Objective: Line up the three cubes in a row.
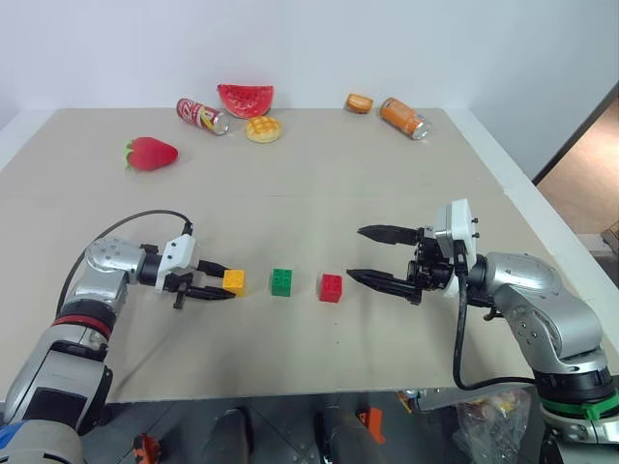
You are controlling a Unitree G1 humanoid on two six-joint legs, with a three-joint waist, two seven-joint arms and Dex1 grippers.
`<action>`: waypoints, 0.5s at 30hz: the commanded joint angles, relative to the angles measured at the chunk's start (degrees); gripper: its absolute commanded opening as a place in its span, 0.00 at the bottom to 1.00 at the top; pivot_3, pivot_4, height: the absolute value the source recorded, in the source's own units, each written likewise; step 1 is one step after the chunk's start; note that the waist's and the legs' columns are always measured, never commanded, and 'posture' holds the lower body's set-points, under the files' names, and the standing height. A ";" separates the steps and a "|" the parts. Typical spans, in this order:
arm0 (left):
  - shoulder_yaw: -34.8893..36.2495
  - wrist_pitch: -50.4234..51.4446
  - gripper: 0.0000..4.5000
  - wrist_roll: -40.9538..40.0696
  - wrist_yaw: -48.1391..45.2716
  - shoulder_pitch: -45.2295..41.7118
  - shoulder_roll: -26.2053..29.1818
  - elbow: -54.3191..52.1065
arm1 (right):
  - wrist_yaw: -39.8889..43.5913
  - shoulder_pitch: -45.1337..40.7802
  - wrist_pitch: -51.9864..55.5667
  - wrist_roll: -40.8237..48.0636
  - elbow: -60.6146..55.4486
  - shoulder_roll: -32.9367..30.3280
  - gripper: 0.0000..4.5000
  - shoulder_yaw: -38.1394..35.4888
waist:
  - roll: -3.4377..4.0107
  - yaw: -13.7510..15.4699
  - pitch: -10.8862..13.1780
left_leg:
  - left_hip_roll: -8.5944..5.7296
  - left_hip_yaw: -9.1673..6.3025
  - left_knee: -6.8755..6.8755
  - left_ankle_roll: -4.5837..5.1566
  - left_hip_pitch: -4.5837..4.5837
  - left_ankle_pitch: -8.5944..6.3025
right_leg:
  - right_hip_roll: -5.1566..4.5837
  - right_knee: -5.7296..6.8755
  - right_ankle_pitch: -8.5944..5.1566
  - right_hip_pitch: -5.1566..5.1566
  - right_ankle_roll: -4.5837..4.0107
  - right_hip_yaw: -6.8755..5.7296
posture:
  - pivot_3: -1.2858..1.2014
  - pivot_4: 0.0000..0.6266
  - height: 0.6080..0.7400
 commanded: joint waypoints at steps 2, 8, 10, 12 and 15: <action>-2.28 -0.72 0.29 -1.76 -0.55 -1.26 0.99 -1.36 | -0.53 0.19 0.11 1.25 -3.03 -0.88 0.88 -2.44 | 0.00 0.01 0.00 | 0.00 0.00 0.00 0.00 0.00 0.00 | 0.00 0.00 0.00 0.00 0.00 0.00 | 0.52 0.24 1.00; -4.83 -1.01 0.29 -3.15 -0.55 -1.98 2.02 -1.18 | -1.51 0.98 0.38 1.52 -3.80 -1.12 0.88 -2.83 | 0.00 0.02 0.00 | -0.01 0.00 0.00 0.00 0.00 0.00 | -0.01 0.00 -0.01 0.01 0.01 0.01 | 0.52 0.24 1.00; -4.95 -1.87 0.29 -2.54 -0.55 -3.04 1.75 0.62 | -1.77 1.26 0.47 1.58 -4.11 -1.05 0.88 -2.89 | 0.00 0.02 0.00 | -0.01 0.00 0.00 0.00 0.00 0.00 | -0.01 0.00 0.00 0.01 0.00 0.00 | 0.52 0.24 1.00; -4.36 -2.29 0.29 -2.01 -0.55 -4.10 1.12 2.41 | -1.81 1.44 0.49 1.64 -4.35 -1.06 0.88 -2.92 | 0.00 0.02 0.00 | -0.01 0.00 0.01 0.00 0.00 0.00 | -0.01 0.00 0.00 0.01 0.00 0.00 | 0.52 0.24 1.00; -4.32 -2.68 0.29 -1.87 -0.55 -4.39 0.96 3.46 | -1.98 1.77 0.58 1.79 -4.79 -1.13 0.88 -3.05 | 0.00 0.01 0.00 | -0.01 0.00 0.02 0.00 0.00 0.00 | -0.01 0.00 0.00 0.01 0.01 0.01 | 0.52 0.24 1.00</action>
